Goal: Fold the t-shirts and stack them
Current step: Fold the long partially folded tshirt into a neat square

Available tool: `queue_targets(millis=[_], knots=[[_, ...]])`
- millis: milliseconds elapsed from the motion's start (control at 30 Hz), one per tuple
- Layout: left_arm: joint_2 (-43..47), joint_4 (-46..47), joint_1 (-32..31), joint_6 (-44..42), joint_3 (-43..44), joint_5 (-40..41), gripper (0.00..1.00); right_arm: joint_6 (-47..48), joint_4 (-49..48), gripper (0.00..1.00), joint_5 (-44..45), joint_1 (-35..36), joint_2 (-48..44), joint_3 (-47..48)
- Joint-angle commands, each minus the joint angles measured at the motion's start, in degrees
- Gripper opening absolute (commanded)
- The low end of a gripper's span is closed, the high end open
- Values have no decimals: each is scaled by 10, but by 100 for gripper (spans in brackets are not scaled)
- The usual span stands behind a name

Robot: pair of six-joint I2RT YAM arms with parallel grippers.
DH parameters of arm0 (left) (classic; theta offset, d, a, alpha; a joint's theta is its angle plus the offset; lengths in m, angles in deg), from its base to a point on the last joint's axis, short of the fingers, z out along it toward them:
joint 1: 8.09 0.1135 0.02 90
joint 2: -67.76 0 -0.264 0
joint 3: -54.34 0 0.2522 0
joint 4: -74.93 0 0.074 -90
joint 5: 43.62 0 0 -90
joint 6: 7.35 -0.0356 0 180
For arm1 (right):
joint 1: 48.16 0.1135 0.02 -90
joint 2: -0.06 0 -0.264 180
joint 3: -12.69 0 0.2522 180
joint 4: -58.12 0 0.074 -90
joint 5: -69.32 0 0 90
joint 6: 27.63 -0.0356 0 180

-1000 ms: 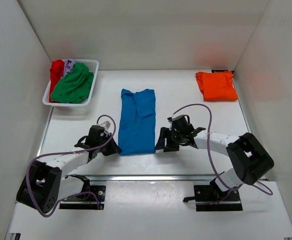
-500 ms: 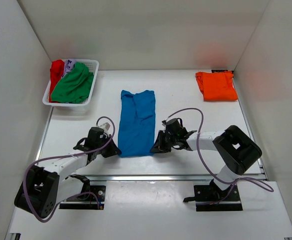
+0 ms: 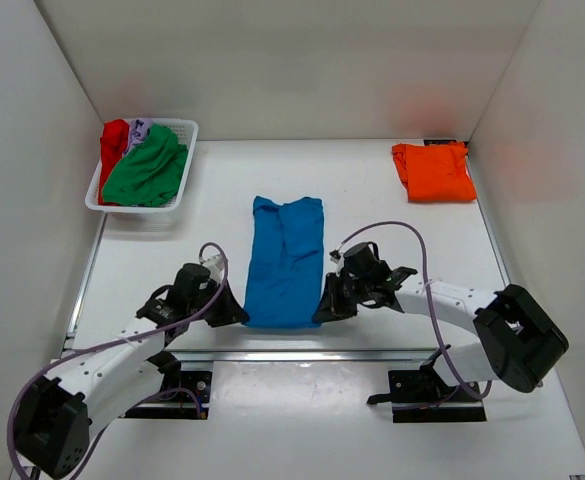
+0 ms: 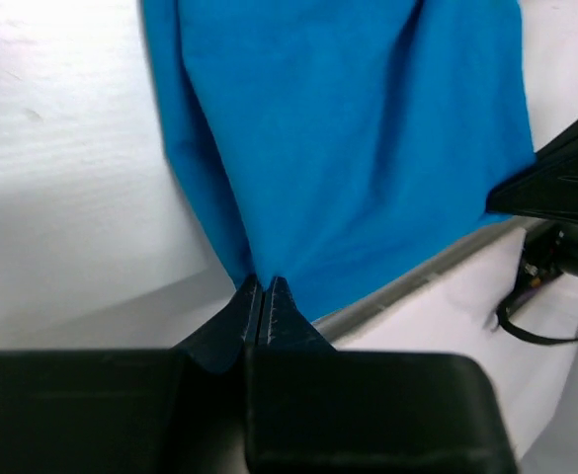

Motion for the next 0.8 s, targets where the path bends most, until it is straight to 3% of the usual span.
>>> queue_targets(millis=[0,300,600,633,667,733,767], knots=[[22,-39,-5,14,26,-5,0,27,64,0,-31,-3,-23,19],[-108,-8,82,-22,224,-75,0,121,169,0,-90,-122,24,192],[-470,89,153,-37,517,-72,2,220,223,0,-77,-247,288,511],[-524,79,161,-38,571,-70,21,226,235,2,-79,-256,331,564],[-550,82,169,-39,602,-73,29,237,241,9,-74,-260,374,618],[-620,114,180,-21,667,-71,52,260,255,40,-26,-262,422,675],[-631,132,184,-12,680,-84,57,265,258,46,-17,-260,441,706]])
